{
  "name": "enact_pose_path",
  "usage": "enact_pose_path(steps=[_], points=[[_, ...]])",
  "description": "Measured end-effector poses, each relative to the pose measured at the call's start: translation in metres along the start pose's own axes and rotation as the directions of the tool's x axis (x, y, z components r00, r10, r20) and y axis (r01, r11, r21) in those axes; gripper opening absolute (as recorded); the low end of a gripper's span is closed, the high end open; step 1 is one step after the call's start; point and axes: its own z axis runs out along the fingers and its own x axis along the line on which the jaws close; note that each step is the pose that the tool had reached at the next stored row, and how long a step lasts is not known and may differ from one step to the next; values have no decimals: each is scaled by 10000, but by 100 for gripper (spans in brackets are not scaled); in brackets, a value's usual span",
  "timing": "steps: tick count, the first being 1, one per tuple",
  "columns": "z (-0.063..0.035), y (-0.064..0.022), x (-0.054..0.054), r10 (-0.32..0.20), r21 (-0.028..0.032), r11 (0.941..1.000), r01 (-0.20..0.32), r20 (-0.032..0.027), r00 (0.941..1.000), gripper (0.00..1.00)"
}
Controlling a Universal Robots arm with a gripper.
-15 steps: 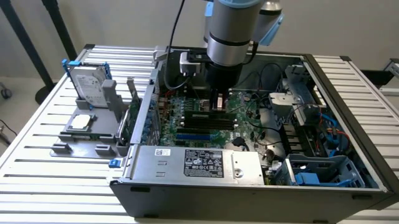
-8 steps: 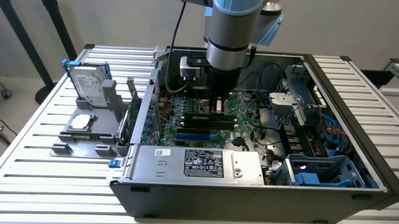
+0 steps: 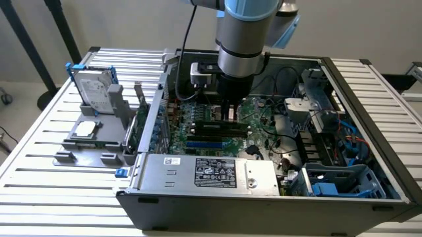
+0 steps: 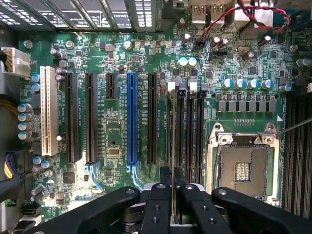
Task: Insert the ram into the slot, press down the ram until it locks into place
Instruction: 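Insert the ram into the slot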
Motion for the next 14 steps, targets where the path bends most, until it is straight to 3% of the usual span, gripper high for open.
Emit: enact_pose_path(steps=[14], points=[[71,-24,-9,-3,17,10000,3,0,10000,14]])
